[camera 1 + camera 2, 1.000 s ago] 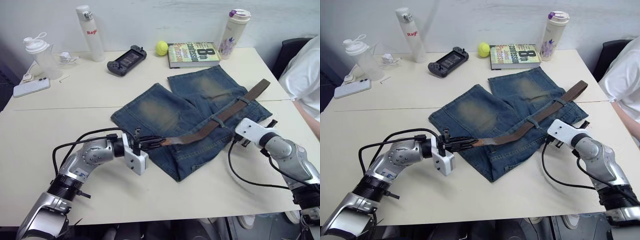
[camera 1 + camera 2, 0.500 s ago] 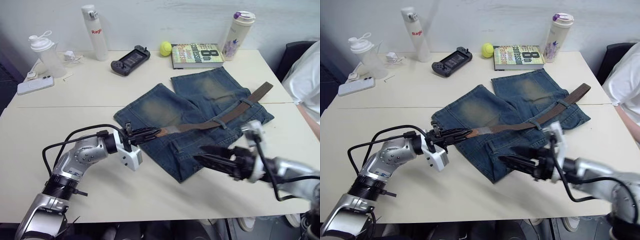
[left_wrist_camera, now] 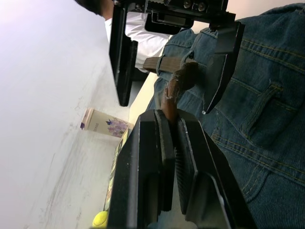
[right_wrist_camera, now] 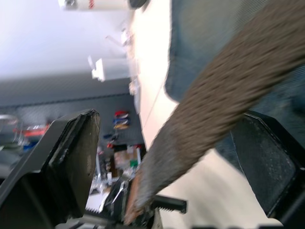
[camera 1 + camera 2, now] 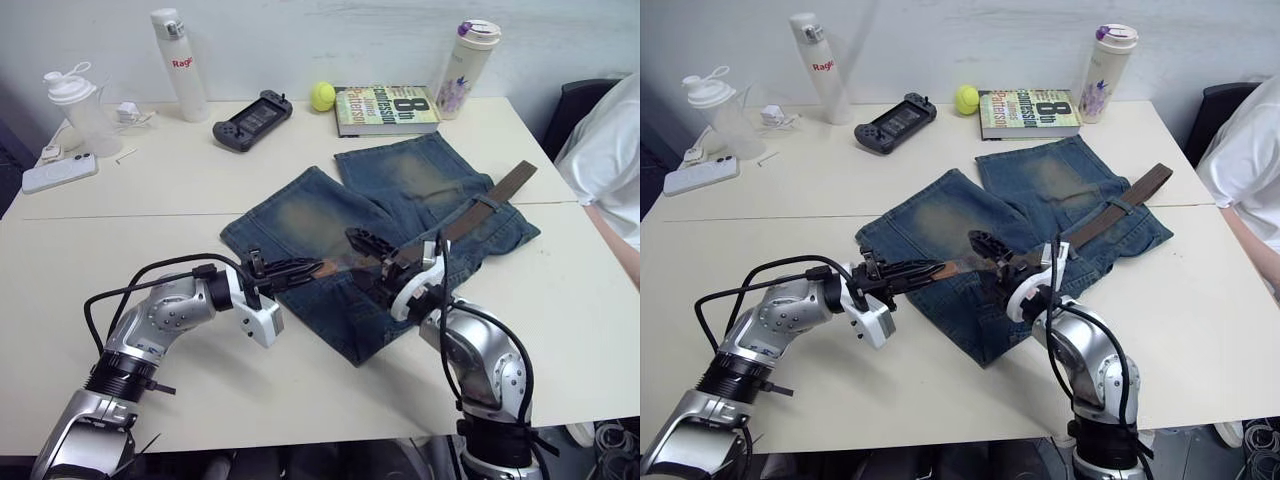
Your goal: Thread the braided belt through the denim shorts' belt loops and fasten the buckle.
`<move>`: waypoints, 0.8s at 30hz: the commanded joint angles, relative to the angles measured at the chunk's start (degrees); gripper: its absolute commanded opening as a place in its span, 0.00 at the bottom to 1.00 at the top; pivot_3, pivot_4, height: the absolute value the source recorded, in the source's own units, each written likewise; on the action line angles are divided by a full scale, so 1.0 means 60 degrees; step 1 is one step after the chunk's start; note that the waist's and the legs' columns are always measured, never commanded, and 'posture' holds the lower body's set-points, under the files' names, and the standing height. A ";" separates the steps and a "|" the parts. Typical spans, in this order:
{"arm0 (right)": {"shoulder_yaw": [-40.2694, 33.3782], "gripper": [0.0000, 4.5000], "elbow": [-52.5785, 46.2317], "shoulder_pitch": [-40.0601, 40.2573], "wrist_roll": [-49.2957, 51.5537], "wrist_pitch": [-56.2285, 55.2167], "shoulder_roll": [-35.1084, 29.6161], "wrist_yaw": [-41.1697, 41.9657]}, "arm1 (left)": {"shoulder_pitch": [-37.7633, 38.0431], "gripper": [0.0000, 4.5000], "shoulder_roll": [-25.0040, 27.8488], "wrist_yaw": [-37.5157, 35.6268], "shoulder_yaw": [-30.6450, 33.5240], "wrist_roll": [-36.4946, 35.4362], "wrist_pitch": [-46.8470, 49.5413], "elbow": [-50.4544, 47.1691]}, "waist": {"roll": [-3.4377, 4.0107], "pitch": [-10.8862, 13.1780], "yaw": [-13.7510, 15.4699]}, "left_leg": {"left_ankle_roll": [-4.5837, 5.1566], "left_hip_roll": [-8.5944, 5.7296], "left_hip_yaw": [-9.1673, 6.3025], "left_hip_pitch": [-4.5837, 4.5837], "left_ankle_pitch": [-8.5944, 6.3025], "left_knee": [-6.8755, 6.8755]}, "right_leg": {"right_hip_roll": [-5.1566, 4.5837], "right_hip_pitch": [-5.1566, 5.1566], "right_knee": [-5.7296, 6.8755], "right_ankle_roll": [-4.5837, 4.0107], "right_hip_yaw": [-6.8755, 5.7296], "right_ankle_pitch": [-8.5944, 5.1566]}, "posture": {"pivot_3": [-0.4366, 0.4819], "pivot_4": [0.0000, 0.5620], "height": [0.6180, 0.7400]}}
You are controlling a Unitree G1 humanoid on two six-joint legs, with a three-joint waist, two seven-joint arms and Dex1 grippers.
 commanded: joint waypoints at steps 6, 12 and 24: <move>-0.0179 0.67 -0.0408 0.0210 0.0225 0.0182 -0.0212 -0.0073 | -0.0018 0.00 0.0072 0.0112 0.0093 0.0040 -0.0274 -0.0059 | 0.0000 0.0000 -0.0001 | 0.0000 0.0000 0.0001 0.0000 0.0000 -0.0002 | 0.0000 -0.0001 0.0000 0.0000 -0.0001 0.0000 | 0.48 0.27 1.00; -0.0183 0.01 -0.0373 0.0069 0.0225 0.0140 -0.0222 -0.0009 | -0.0031 0.00 0.0035 -0.0123 -0.0067 -0.0298 -0.0100 -0.0060 | 0.0000 0.0000 0.0001 | 0.0000 -0.0001 0.0000 0.0000 0.0000 -0.0002 | 0.0000 -0.0001 0.0000 0.0000 -0.0001 0.0000 | 0.48 0.27 1.00; -0.0682 0.00 -0.0127 -0.0076 -0.0935 0.0068 -0.1281 0.1544 | 0.1508 0.73 0.0547 -0.1711 0.0634 -0.5132 0.4620 -0.2045 | 0.0006 0.0004 -0.0050 | 0.0002 -0.0002 -0.0001 -0.0002 -0.0001 -0.0010 | -0.0004 -0.0004 -0.0004 0.0000 -0.0002 0.0000 | 0.48 0.27 1.00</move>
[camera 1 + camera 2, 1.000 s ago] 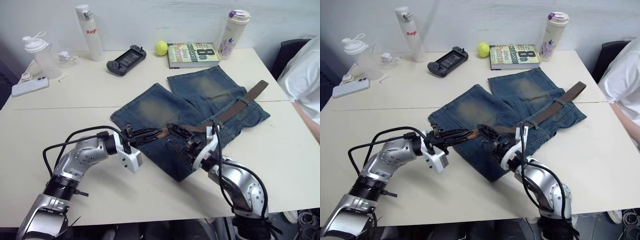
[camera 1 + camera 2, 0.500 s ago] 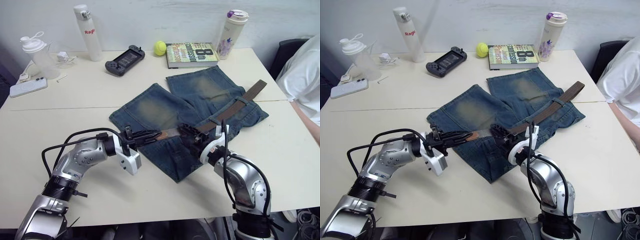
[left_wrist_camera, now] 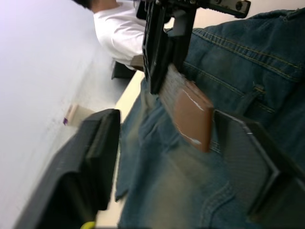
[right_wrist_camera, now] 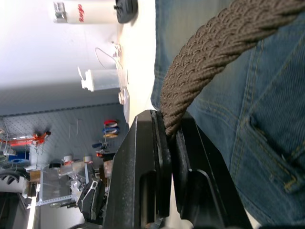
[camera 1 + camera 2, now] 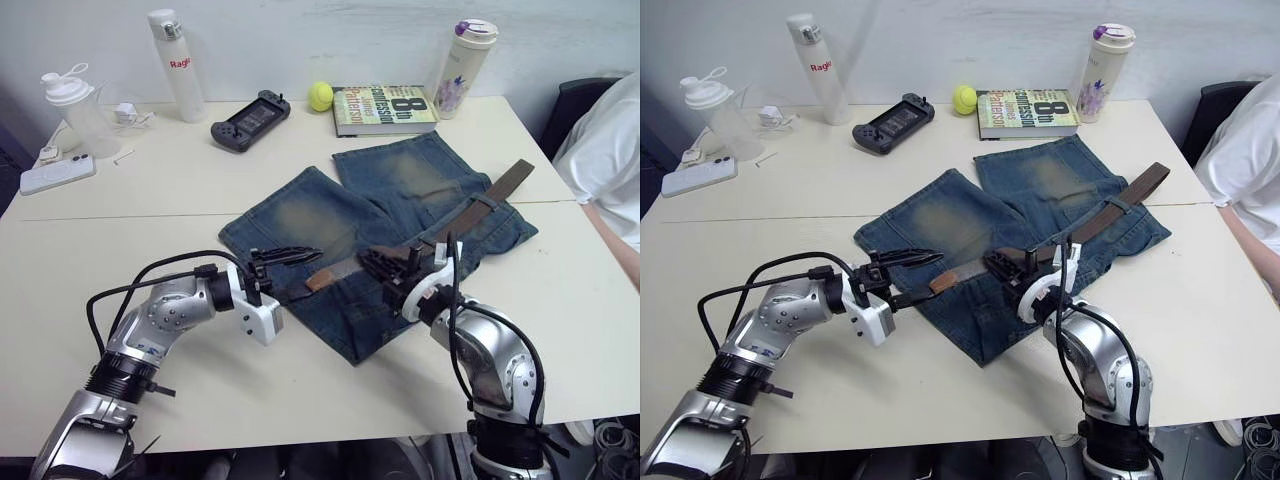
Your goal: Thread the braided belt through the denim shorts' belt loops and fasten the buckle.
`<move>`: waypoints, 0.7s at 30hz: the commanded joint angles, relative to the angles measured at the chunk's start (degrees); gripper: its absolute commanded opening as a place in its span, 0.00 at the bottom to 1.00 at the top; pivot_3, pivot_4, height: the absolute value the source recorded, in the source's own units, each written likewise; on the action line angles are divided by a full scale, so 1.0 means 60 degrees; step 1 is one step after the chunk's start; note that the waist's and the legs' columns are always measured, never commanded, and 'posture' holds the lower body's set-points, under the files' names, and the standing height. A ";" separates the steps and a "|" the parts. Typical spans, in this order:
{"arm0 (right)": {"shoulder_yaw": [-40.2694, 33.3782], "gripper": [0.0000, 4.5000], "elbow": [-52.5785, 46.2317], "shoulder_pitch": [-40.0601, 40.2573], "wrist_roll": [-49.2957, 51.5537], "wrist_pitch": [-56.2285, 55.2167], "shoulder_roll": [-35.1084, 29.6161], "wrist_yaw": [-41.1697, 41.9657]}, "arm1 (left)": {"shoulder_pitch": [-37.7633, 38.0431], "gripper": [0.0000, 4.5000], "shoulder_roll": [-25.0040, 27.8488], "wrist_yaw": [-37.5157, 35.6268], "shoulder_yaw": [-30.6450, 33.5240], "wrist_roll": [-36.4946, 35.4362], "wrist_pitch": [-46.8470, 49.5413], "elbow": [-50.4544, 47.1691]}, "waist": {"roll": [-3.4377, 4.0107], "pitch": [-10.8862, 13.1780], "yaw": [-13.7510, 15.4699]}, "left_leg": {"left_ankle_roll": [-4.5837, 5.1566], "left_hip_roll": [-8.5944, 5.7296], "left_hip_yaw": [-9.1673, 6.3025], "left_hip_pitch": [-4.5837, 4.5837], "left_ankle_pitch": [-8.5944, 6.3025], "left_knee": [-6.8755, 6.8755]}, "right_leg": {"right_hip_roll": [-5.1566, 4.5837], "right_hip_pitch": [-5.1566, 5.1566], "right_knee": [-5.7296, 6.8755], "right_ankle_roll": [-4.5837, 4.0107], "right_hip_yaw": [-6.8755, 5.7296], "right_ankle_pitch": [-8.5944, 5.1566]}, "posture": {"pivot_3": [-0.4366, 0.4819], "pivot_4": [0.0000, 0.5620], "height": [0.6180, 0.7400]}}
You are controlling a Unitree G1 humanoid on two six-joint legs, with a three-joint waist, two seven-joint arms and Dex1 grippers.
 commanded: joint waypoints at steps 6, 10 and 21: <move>-0.0540 0.00 0.0014 0.0471 -0.2262 0.0022 -0.1393 0.2998 | 0.2865 0.73 0.1404 -0.1533 0.1744 -0.5527 0.5841 -0.3614 | 0.0018 0.0011 -0.0083 | -0.0015 0.0003 -0.0028 0.0005 0.0008 -0.0010 | 0.0003 0.0010 -0.0015 -0.0047 -0.0022 -0.0026 | 0.48 0.27 1.00; -0.0512 0.00 0.0195 0.0564 -0.3200 -0.0030 -0.1552 0.4000 | 0.3211 0.73 0.1259 -0.1450 0.1998 -0.5640 0.6652 -0.4379 | 0.0020 0.0013 0.0032 | -0.0013 -0.0005 -0.0036 0.0004 0.0007 0.0000 | 0.0004 0.0024 -0.0056 -0.0046 -0.0022 -0.0025 | 0.48 0.27 1.00; -0.0707 0.00 0.0853 0.0701 -0.4630 0.0114 -0.1629 0.5559 | 0.3005 0.73 0.0749 -0.1719 0.2181 -0.5383 0.7454 -0.4631 | 0.0021 0.0013 0.0028 | -0.0015 -0.0007 -0.0033 0.0005 0.0007 -0.0007 | 0.0009 0.0023 -0.0063 -0.0046 -0.0018 -0.0025 | 0.48 0.27 1.00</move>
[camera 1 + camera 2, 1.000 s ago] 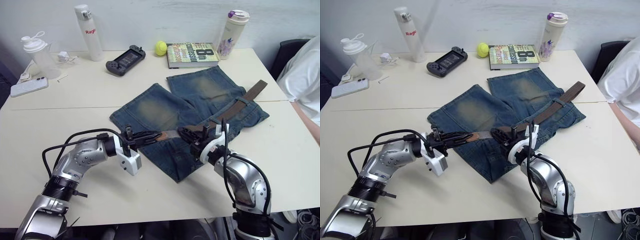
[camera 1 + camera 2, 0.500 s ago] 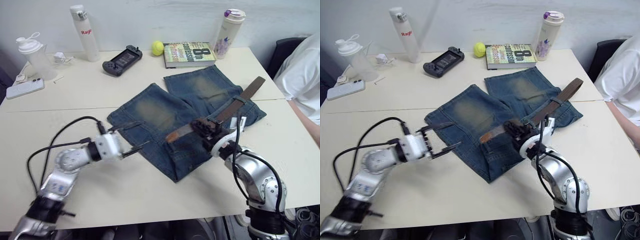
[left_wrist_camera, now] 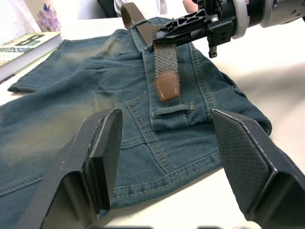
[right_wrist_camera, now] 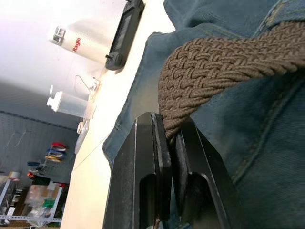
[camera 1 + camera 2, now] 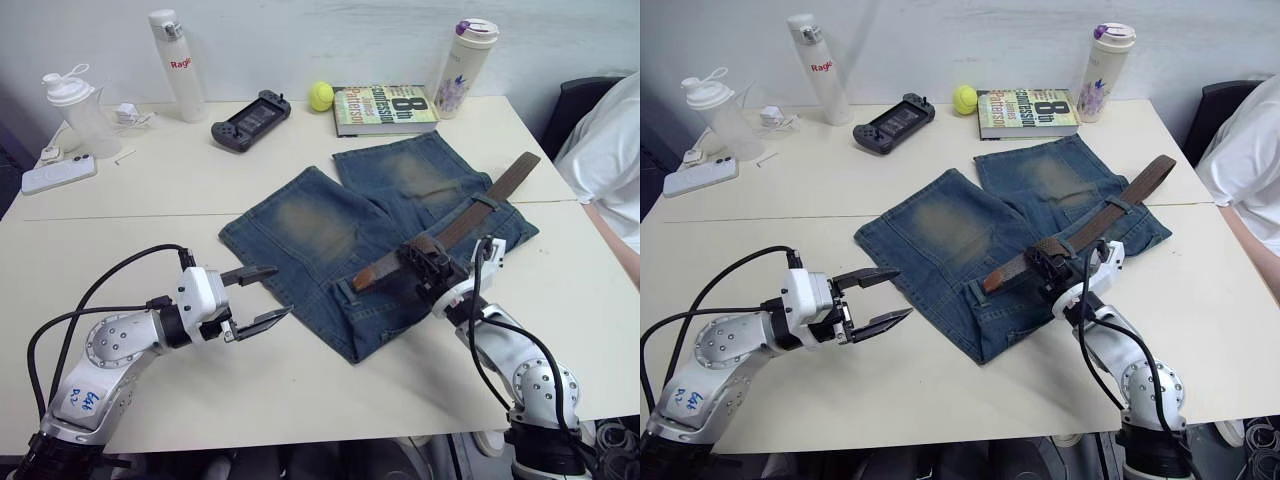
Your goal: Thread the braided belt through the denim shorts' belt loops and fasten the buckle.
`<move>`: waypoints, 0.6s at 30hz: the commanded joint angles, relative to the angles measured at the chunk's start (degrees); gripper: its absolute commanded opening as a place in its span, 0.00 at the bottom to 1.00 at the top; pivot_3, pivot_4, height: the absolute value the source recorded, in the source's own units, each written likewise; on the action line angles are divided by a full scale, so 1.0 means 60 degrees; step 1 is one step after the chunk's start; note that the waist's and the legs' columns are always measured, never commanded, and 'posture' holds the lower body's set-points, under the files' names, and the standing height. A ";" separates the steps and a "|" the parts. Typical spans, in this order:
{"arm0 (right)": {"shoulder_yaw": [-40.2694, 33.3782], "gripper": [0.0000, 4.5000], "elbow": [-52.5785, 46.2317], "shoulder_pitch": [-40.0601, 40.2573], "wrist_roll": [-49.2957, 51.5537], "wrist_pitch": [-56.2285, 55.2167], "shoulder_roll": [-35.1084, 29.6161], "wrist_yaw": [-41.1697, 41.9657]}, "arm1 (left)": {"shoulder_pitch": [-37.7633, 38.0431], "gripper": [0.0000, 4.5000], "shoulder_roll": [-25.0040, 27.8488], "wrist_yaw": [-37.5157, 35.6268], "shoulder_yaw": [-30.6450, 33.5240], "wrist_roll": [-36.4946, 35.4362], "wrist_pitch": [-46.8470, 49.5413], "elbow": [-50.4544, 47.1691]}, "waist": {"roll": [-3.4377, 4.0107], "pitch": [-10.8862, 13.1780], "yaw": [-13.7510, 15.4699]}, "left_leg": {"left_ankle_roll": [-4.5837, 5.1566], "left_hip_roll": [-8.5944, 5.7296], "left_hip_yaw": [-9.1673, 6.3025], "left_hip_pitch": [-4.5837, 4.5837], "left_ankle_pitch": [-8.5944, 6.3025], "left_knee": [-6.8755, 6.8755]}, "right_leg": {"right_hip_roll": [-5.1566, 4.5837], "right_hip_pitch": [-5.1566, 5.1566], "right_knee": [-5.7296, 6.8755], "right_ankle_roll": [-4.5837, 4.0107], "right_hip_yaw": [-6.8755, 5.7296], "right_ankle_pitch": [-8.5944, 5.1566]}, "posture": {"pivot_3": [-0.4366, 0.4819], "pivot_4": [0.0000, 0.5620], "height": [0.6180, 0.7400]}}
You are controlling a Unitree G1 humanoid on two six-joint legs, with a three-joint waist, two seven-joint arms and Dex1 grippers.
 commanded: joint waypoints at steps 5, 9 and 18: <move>0.0177 0.00 -0.0119 0.0033 -0.0543 0.0218 0.0322 0.0620 | -0.0437 0.73 -0.0248 -0.0315 0.0249 0.0285 -0.0076 -0.0143 | 0.0000 0.0000 0.0004 | 0.0000 -0.0001 0.0000 0.0000 0.0000 0.0000 | 0.0000 0.0001 -0.0001 0.0000 0.0001 0.0000 | 0.48 0.27 1.00; 0.0550 0.00 -0.0052 0.0058 -0.0985 0.0218 0.0939 0.0609 | -0.0460 0.73 -0.0403 -0.0472 0.0202 0.0446 -0.0104 -0.0091 | 0.0001 0.0000 -0.0021 | -0.0004 0.0003 0.0002 0.0000 -0.0001 -0.0009 | 0.0004 -0.0006 -0.0002 0.0000 0.0003 0.0000 | 0.48 0.27 1.00; 0.0375 0.00 0.0275 -0.0025 -0.1234 0.0455 0.0922 0.0908 | -0.0517 0.73 -0.0541 -0.0786 0.0140 0.0776 -0.0391 0.0100 | 0.0002 0.0001 -0.0015 | -0.0008 0.0004 0.0002 0.0002 -0.0003 -0.0009 | 0.0003 -0.0004 -0.0003 0.0000 0.0003 0.0000 | 0.48 0.27 1.00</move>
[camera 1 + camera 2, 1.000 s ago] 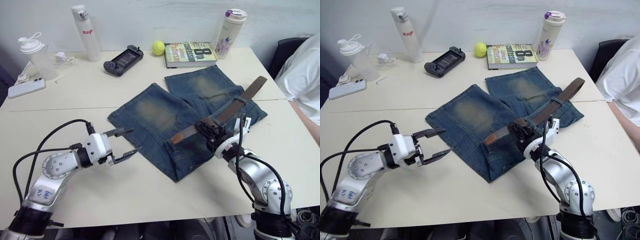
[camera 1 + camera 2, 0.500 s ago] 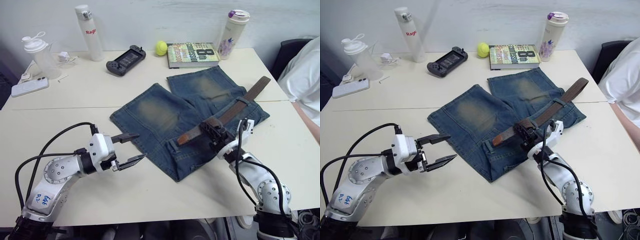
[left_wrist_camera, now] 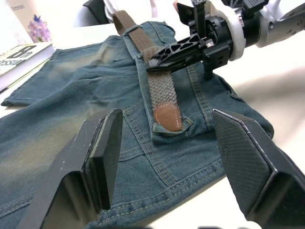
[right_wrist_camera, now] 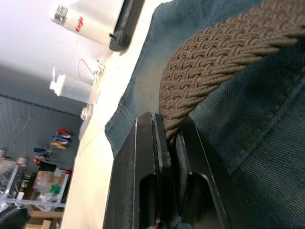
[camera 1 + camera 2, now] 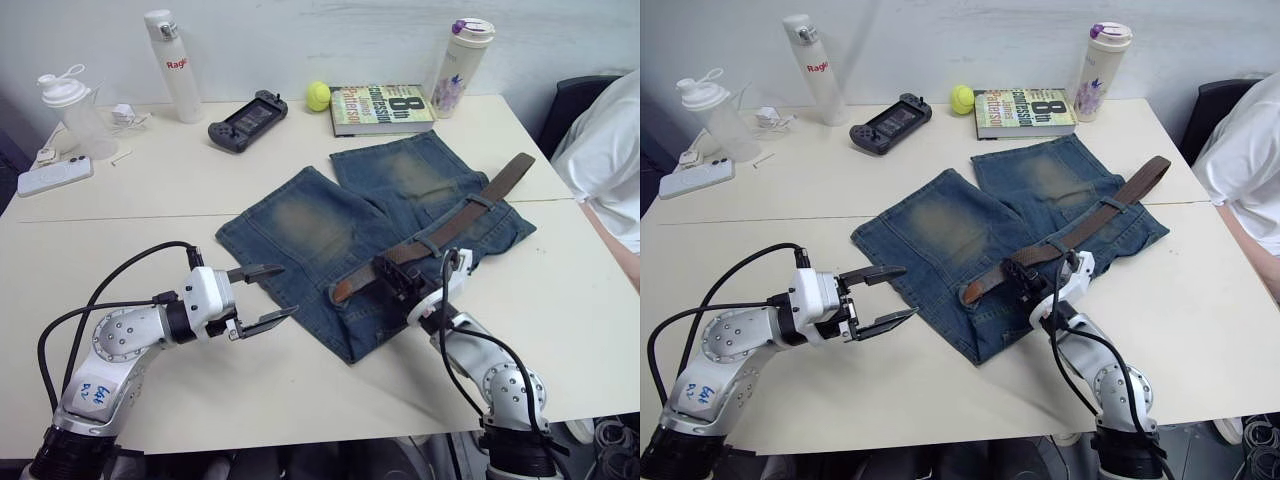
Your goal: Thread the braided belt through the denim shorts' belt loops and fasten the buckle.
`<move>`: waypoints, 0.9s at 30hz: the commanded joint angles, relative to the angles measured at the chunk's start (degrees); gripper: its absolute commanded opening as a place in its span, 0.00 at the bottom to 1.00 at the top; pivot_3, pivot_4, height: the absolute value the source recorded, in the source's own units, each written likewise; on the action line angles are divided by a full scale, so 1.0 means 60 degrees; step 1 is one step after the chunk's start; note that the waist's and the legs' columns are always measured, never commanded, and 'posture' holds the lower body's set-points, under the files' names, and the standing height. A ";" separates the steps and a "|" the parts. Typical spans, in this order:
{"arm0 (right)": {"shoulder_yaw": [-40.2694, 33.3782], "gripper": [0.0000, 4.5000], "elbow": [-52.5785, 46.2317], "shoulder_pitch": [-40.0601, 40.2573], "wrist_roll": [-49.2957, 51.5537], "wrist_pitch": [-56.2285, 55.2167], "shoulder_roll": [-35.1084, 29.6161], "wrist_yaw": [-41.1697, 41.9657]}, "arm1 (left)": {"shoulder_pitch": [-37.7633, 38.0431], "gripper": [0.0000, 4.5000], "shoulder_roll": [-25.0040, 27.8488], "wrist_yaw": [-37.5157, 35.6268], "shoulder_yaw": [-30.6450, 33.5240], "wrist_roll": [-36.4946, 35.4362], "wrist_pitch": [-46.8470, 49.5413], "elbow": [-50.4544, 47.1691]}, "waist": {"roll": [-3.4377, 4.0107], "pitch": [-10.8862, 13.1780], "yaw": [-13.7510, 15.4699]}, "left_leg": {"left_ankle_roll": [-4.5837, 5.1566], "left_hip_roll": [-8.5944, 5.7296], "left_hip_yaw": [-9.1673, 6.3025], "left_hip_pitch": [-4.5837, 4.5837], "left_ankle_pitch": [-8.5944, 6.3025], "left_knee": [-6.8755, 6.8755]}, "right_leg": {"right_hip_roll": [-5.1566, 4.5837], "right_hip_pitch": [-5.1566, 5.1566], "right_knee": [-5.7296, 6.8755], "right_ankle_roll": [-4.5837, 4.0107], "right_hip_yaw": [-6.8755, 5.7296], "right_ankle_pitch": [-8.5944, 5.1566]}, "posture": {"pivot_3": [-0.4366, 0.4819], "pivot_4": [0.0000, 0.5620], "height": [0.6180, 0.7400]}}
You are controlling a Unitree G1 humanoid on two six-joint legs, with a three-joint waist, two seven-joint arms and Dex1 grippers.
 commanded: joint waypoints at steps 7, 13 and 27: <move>-0.0659 0.00 -0.0177 -0.0650 -0.1157 -0.0383 -0.0912 0.1318 | -0.0214 0.73 -0.0235 -0.0343 -0.0027 0.0354 -0.0407 0.0053 | 0.0002 0.0001 0.0006 | -0.0002 -0.0002 0.0002 0.0000 -0.0002 0.0001 | -0.0001 0.0000 0.0000 0.0000 0.0001 0.0000 | 0.48 0.27 1.00; 0.0624 0.00 -0.1055 -0.0215 -0.2950 -0.0788 -0.0994 0.2255 | -0.0263 0.73 -0.0304 -0.0418 0.0008 0.0442 -0.0411 0.0080 | 0.0002 0.0002 0.0013 | -0.0002 -0.0001 0.0002 0.0000 -0.0002 -0.0001 | 0.0000 -0.0003 -0.0003 0.0000 0.0002 0.0000 | 0.48 0.27 1.00; 0.1368 0.00 -0.1084 0.0404 -0.5261 -0.2152 -0.0944 0.3658 | -0.0377 0.73 -0.0428 -0.0498 0.0030 0.0466 -0.0320 0.0105 | 0.0001 0.0002 0.0010 | -0.0006 -0.0001 0.0002 0.0005 -0.0005 -0.0002 | 0.0001 0.0004 -0.0007 0.0000 0.0001 0.0000 | 0.48 0.27 1.00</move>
